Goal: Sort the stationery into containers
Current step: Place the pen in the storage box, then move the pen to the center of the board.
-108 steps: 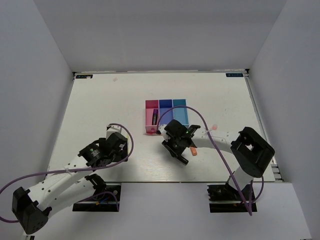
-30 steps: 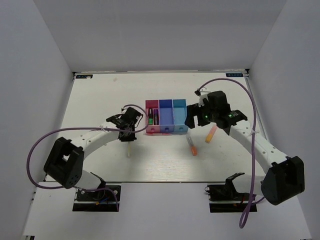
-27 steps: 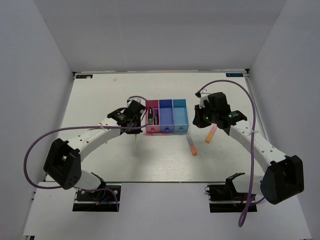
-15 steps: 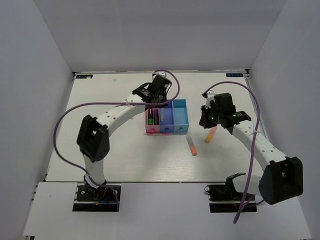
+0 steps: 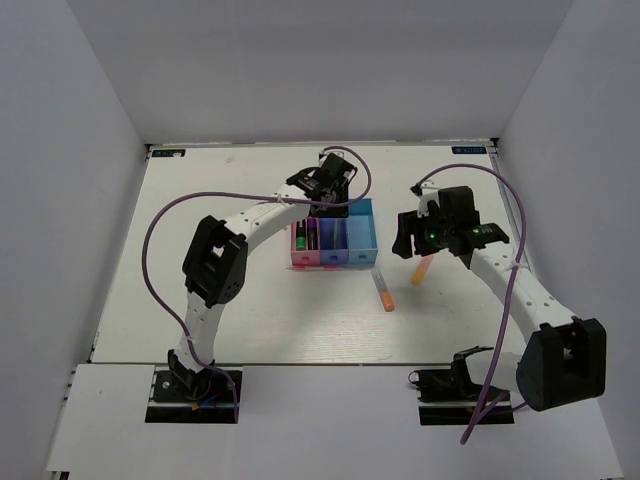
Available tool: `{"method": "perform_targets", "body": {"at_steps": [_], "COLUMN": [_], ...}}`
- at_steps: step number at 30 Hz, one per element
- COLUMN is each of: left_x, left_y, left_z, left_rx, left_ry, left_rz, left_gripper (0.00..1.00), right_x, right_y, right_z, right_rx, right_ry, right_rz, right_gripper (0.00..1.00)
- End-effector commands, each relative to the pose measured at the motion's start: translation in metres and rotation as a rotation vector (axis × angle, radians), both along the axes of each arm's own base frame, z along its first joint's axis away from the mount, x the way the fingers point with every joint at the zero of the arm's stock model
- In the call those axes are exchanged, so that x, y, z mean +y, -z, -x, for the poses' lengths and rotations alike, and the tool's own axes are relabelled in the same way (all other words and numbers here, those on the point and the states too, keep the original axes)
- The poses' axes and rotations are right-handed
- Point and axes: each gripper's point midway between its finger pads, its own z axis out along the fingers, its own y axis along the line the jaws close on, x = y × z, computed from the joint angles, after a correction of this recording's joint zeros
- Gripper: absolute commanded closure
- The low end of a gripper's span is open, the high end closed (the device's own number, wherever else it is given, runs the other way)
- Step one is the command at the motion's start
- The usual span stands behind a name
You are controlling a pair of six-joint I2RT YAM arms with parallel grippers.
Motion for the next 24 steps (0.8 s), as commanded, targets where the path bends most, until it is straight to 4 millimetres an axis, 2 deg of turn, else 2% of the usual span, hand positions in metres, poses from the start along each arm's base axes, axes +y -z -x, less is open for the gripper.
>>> {"method": "perform_targets", "body": {"at_steps": [1, 5, 6, 8, 9, 10, 11, 12, 13, 14, 15, 16, 18, 19, 20, 22, 23, 24], "left_x": [-0.007, -0.009, -0.009, -0.007, -0.006, -0.005, 0.002, 0.009, 0.017, 0.028, 0.049, 0.055, 0.088, 0.099, 0.12, 0.136, 0.157, 0.166], "left_y": [-0.026, -0.035, -0.047, -0.057, -0.059, -0.068, -0.075, -0.092, -0.093, -0.077, -0.073, -0.088, -0.048, -0.071, -0.037, -0.044, -0.026, -0.019], "left_z": [-0.002, 0.001, 0.002, 0.008, 0.018, 0.019, 0.03, 0.037, 0.055, 0.068, 0.08, 0.091, 0.114, 0.12, 0.129, 0.136, 0.135, 0.138], "left_rx": [-0.045, -0.053, -0.074, -0.091, -0.092, -0.116, -0.122, -0.176, -0.179, -0.159, -0.183, -0.203, -0.158, -0.19, -0.145, -0.144, -0.109, -0.103], "left_ry": [0.007, 0.021, 0.032, 0.034, 0.049, 0.042, 0.037, 0.001, -0.012, -0.032, -0.103, -0.155, -0.213, -0.274, -0.305, -0.367, -0.423, -0.444], "left_rz": [0.051, 0.053, 0.059, 0.053, 0.036, 0.033, 0.025, 0.013, 0.008, -0.03, -0.065, -0.001, -0.048, 0.057, 0.029, 0.119, 0.106, 0.12], "left_gripper": [0.43, 0.41, 0.44, 0.51, 0.65, 0.77, 0.86, 0.94, 0.99, 1.0, 1.0, 1.0, 1.0, 1.0, 1.0, 0.98, 0.98, 0.98], "right_x": [-0.001, -0.004, -0.004, -0.005, -0.005, -0.007, -0.007, -0.007, -0.007, -0.007, -0.007, -0.008, -0.007, -0.005, -0.005, -0.003, -0.003, -0.003], "right_y": [0.002, 0.005, 0.006, 0.009, 0.008, 0.008, 0.008, 0.007, 0.006, 0.005, 0.006, 0.006, 0.007, 0.006, 0.007, 0.005, 0.006, 0.007], "right_z": [0.001, 0.0, -0.001, 0.0, 0.0, 0.001, 0.001, 0.0, 0.0, 0.0, 0.001, 0.0, 0.001, 0.002, 0.003, 0.003, 0.003, 0.004], "right_rx": [0.022, 0.031, 0.033, 0.043, 0.046, 0.05, 0.049, 0.048, 0.044, 0.042, 0.044, 0.044, 0.052, 0.051, 0.057, 0.059, 0.059, 0.065], "right_ry": [-0.013, -0.029, -0.032, -0.033, -0.035, -0.027, -0.031, -0.03, -0.033, -0.03, -0.031, -0.032, -0.036, -0.047, -0.05, -0.054, -0.056, -0.053], "right_rz": [-0.01, -0.003, -0.004, -0.003, -0.01, -0.012, -0.015, -0.023, -0.026, -0.029, -0.033, -0.036, -0.045, -0.055, -0.058, -0.07, -0.072, -0.075], "right_gripper": [0.31, 0.32, 0.32, 0.36, 0.38, 0.4, 0.43, 0.45, 0.47, 0.48, 0.52, 0.52, 0.53, 0.53, 0.53, 0.54, 0.54, 0.54]}}
